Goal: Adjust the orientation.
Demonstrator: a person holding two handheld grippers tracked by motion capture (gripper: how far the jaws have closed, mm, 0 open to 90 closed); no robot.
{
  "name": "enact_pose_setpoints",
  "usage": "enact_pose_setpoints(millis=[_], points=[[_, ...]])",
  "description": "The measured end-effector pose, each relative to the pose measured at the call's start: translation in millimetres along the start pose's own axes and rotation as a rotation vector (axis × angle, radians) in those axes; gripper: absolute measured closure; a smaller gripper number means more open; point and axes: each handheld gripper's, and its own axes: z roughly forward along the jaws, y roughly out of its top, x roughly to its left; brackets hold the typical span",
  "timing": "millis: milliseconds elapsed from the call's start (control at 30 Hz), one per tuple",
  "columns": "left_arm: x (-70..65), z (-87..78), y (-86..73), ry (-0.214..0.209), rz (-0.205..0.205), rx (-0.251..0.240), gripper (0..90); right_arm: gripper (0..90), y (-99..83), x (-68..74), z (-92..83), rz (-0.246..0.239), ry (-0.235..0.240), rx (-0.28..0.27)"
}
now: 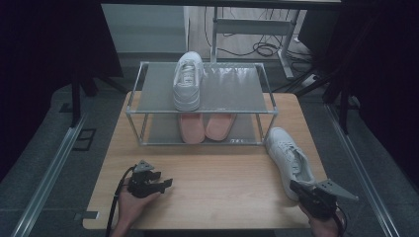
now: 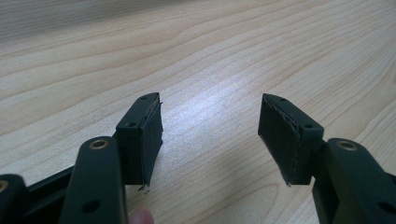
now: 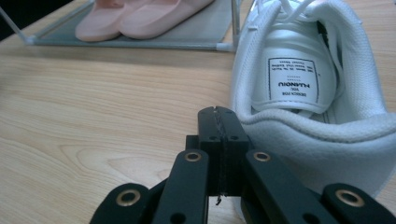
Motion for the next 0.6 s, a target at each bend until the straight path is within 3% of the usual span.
enact_pose_setpoints(millis=[167, 400, 600], points=[[-0.1, 0.7, 0.0, 0.000, 0.001, 0.002, 40.4, 88.7, 11.8, -3.2, -7.4, -0.001, 0.027, -0.044], [-0.2, 1.2, 0.2, -0.003, 0.003, 0.002, 40.4, 86.2, 32.6, -19.2, -10.5, 0.017, 0.064, -0.096], [1.1, -0.1, 0.5, -0.001, 0.003, -0.001, 40.3, 82.2, 44.6, -33.6, -3.0, 0.014, 0.080, -0.090]])
